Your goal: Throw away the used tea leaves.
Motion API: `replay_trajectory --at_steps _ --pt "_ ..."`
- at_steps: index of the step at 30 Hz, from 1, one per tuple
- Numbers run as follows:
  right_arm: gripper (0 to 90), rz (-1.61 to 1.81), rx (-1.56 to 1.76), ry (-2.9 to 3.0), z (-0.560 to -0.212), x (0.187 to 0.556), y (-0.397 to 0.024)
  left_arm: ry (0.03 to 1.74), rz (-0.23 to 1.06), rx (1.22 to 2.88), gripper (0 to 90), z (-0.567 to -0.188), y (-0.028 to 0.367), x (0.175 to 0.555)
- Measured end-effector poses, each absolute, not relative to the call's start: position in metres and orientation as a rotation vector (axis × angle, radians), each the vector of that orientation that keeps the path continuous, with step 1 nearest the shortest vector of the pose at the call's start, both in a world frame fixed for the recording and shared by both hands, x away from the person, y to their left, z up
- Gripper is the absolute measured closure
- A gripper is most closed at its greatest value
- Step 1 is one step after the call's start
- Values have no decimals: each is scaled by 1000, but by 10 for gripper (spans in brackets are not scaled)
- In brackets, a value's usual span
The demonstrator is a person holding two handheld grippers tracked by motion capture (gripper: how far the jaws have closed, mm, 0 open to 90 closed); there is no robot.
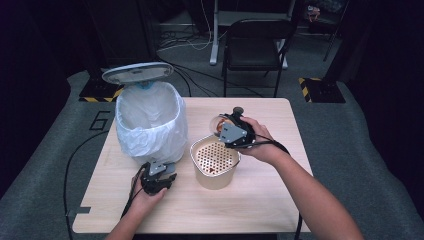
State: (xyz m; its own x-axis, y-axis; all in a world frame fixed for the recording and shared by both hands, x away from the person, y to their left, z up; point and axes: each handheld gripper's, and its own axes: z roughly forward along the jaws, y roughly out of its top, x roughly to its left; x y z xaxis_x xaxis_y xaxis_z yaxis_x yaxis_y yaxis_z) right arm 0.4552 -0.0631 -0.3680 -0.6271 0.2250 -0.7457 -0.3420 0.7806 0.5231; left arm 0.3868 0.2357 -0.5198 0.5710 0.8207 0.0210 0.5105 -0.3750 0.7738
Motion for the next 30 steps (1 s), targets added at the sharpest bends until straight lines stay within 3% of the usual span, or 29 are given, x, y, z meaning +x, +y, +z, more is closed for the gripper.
replay_trajectory --at_steps 30 --pt "381 362 -477 1692 -397 429 -44 1059 525 2050 493 -520 235 386"
